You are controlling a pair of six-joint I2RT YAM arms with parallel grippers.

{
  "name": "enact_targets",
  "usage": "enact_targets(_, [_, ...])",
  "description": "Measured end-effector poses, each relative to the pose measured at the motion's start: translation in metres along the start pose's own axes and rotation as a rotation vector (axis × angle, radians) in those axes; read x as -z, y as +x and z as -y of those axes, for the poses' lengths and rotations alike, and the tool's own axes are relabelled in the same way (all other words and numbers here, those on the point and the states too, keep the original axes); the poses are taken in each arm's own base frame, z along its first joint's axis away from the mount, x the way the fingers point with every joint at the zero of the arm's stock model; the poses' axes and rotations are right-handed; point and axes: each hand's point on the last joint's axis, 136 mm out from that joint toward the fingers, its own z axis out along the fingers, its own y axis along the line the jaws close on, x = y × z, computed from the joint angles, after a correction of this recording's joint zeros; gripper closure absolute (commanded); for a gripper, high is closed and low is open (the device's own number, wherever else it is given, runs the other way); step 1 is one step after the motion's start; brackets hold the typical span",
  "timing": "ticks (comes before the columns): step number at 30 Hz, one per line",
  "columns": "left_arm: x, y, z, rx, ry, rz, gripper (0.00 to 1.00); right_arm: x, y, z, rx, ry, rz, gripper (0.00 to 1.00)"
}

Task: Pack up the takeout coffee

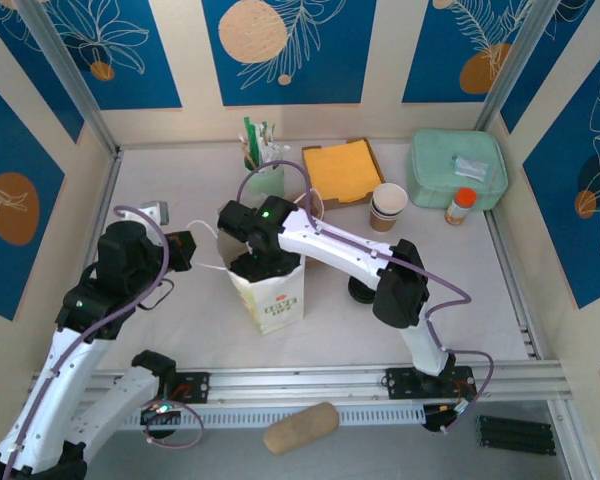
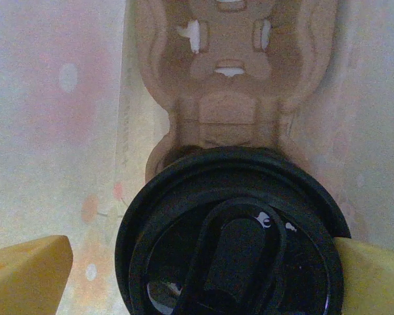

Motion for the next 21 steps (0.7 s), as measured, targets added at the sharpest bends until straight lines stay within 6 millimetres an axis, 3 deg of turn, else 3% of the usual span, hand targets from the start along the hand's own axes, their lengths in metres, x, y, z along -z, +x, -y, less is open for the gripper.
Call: enact_targets(21, [-0.001, 0.0, 0.0, 0.0, -0.003, -0.004, 1.0, 0.043, -0.016, -0.012, 0.013, -0.054, 0.089, 0.01])
